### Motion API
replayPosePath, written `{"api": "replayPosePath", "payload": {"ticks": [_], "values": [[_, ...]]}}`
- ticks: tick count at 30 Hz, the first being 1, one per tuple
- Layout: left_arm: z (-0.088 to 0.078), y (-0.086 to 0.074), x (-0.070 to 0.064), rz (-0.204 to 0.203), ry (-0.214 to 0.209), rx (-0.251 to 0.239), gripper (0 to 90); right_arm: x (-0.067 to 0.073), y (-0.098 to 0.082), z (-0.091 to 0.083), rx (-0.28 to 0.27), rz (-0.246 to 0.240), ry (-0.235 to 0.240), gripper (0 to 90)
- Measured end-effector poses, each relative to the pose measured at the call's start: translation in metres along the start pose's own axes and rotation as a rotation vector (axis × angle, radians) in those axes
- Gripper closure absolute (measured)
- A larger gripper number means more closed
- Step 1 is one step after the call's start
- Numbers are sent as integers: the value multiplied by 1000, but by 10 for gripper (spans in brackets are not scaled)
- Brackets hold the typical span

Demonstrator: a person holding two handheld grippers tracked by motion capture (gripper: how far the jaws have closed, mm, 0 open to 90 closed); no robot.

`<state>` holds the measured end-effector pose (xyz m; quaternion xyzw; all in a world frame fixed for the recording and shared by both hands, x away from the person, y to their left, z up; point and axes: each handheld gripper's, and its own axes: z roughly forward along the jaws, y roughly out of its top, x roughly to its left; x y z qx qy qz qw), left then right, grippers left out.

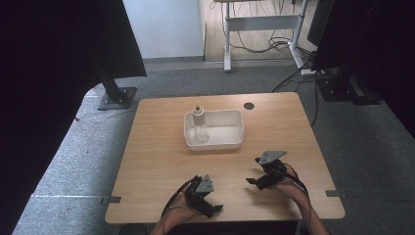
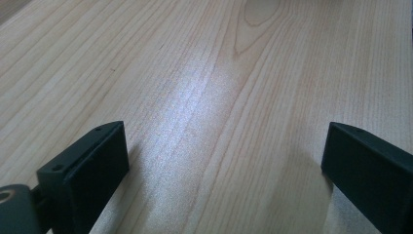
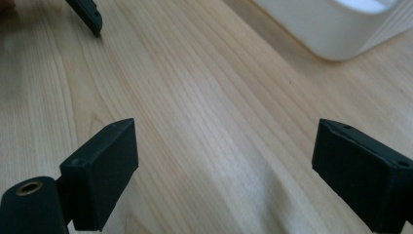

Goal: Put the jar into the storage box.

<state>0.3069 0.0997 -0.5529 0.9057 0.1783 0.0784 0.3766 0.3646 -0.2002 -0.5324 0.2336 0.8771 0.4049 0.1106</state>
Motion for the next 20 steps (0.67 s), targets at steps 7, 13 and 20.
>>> {"api": "replayPosePath", "payload": {"ticks": [7, 13, 20], "values": [[0, 0, 0, 1, 0, 0, 29, 6, -15, -3, 10, 25, -13, 91], [0, 0, 0, 2, 0, 2, 29, 12, -28, -4, 29, 51, -13, 92], [0, 0, 0, 1, -1, 2, 27, 13, -38, -8, 40, 71, -35, 92]]}}
